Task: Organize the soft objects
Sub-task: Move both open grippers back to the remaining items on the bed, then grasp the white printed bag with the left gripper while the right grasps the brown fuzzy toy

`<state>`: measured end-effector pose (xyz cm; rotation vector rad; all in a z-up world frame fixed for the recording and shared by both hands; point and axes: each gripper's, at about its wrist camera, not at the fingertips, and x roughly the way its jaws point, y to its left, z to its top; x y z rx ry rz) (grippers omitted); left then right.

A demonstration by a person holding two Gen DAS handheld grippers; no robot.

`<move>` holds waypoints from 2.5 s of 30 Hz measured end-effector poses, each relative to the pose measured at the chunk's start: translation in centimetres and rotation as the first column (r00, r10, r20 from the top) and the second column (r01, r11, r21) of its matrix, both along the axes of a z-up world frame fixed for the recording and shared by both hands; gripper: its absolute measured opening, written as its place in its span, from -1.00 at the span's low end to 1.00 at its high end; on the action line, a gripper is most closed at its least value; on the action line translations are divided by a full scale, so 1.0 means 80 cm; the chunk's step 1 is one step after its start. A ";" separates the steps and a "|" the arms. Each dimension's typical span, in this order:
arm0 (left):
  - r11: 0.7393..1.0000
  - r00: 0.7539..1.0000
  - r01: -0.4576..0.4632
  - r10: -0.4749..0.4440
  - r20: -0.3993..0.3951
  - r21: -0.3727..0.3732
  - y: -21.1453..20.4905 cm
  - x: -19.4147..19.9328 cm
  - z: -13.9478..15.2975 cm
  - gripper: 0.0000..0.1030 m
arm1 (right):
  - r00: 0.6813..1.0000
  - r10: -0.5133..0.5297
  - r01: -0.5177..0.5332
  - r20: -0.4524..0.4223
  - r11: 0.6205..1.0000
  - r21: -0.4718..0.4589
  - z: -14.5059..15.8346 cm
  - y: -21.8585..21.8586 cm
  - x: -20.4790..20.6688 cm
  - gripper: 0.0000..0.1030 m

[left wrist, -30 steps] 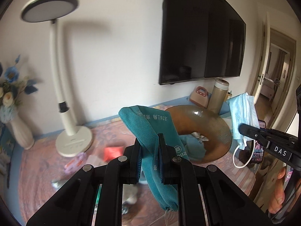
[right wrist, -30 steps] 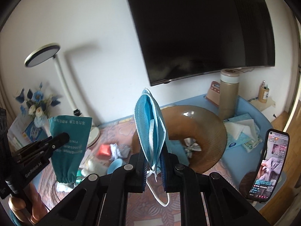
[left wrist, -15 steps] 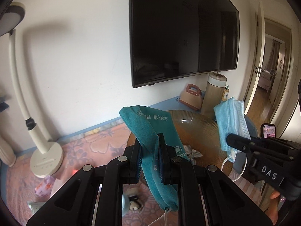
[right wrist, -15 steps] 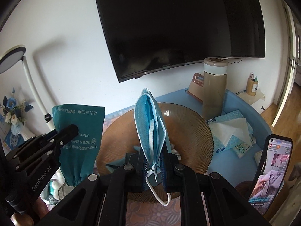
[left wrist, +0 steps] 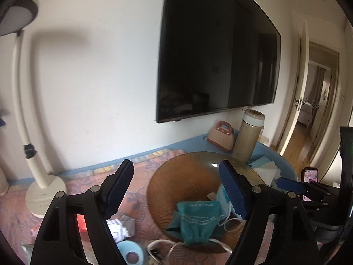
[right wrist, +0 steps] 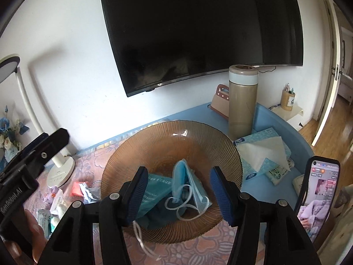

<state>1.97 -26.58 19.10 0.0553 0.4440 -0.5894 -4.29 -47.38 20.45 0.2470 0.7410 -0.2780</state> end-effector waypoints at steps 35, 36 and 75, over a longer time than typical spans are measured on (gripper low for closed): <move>0.931 0.921 -0.364 0.361 -0.144 0.004 0.389 -0.115 -0.093 0.53 | 0.827 0.562 -0.561 0.010 0.827 -0.043 -0.093 0.349 -0.063 0.19; 0.935 0.920 -0.354 0.350 -0.174 0.010 0.390 -0.105 -0.112 0.53 | 0.829 0.559 -0.559 -0.020 0.828 -0.056 -0.108 0.354 -0.058 0.20; 0.928 0.849 -0.356 0.369 -0.378 0.109 0.369 -0.056 -0.179 0.59 | 0.823 0.546 -0.548 -0.158 0.836 0.037 -0.170 0.358 -0.028 0.50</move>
